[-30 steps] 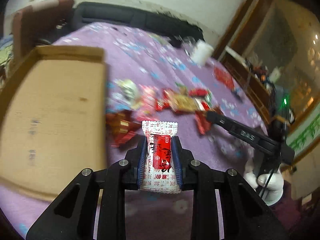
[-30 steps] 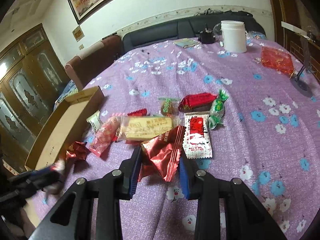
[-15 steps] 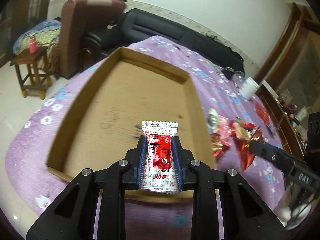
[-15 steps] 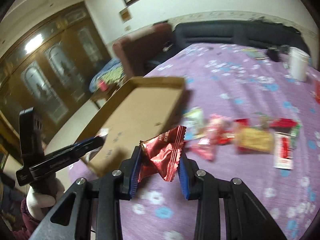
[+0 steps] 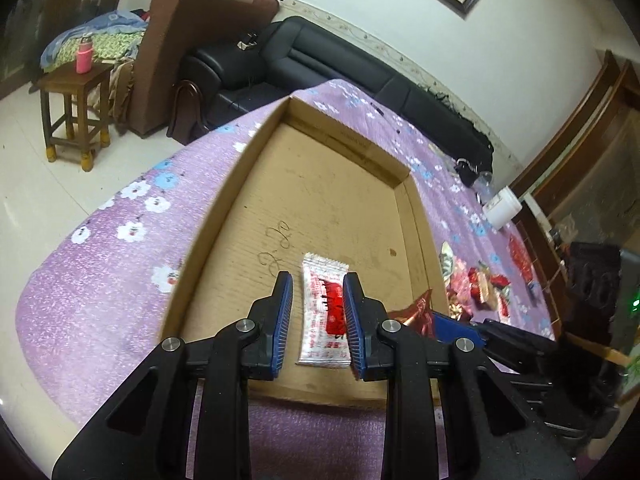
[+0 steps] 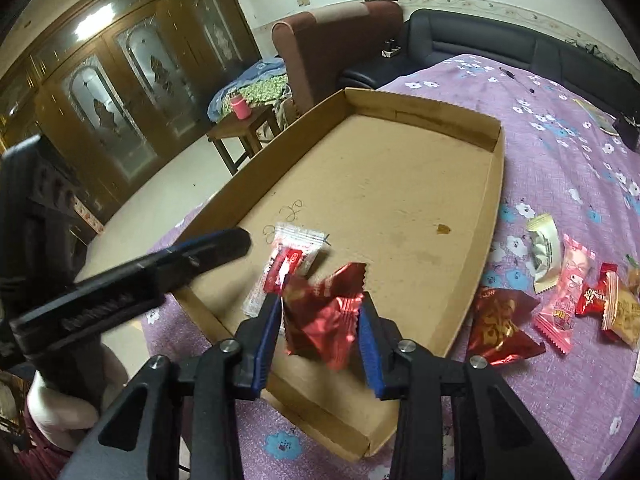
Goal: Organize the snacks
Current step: 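Carry both held snacks into the cardboard tray and open both grippers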
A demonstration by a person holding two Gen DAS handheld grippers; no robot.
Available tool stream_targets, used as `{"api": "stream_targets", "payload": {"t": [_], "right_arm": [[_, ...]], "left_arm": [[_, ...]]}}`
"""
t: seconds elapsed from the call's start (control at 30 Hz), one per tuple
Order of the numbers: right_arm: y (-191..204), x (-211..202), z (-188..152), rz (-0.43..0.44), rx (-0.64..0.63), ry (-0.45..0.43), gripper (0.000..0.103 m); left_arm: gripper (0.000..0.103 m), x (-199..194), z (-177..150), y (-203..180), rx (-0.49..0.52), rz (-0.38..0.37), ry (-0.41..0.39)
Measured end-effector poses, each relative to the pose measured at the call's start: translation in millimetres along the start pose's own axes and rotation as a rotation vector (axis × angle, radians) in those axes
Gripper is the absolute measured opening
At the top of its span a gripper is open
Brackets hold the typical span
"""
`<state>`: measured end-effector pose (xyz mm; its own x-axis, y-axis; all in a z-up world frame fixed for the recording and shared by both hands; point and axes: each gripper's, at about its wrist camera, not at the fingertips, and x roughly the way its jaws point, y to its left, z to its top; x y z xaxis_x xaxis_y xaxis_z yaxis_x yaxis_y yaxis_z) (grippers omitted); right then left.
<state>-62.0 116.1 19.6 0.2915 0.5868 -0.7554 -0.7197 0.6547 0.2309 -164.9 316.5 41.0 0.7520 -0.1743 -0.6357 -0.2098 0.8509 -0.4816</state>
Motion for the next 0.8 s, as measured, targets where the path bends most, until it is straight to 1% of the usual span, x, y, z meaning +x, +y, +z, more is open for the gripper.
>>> {"api": "stream_targets", "payload": {"t": [0.07, 0.17, 0.23, 0.3, 0.37, 0.43, 0.63, 0.7, 0.77, 0.8], "right_arm": [[-3.0, -6.9, 0.6, -0.005, 0.000, -0.018, 0.043], [-19.7, -32.2, 1.2, -0.036, 0.028, -0.086, 0.046], [-41.8, -51.8, 1.5, -0.079, 0.079, -0.137, 0.046], [-66.0, -64.9, 0.4, -0.137, 0.136, -0.167, 0.046], [-83.5, -68.1, -2.2, -0.183, 0.175, -0.165, 0.046], [-94.6, -64.5, -5.0, -0.203, 0.201, -0.155, 0.046], [-96.6, -32.6, -7.1, -0.184, 0.210, -0.101, 0.046], [-96.1, -19.7, -4.0, -0.185, 0.202, -0.079, 0.046], [-99.3, -9.7, -7.8, -0.176, 0.198, -0.049, 0.046], [-100.9, -6.1, -9.3, -0.168, 0.192, -0.033, 0.035]], "left_arm": [[0.025, -1.9, 2.3, 1.0, -0.012, -0.007, -0.006], [0.025, -7.7, 2.6, 2.1, -0.017, -0.021, -0.019], [0.025, -8.6, 2.1, 0.8, -0.021, -0.033, -0.022], [0.025, -9.2, 1.1, -1.6, -0.017, -0.045, -0.020], [0.025, -8.9, 0.1, -6.0, -0.006, -0.053, -0.016], [0.025, -8.1, -1.4, -12.2, 0.008, -0.060, -0.008], [0.025, -7.9, -6.3, -26.8, 0.039, -0.062, 0.010], [0.025, -7.1, -8.7, -31.6, 0.046, -0.062, 0.022], [0.025, -7.0, -11.5, -38.0, 0.058, -0.067, 0.031], [0.025, -6.9, -11.9, -40.8, 0.064, -0.068, 0.033]]}}
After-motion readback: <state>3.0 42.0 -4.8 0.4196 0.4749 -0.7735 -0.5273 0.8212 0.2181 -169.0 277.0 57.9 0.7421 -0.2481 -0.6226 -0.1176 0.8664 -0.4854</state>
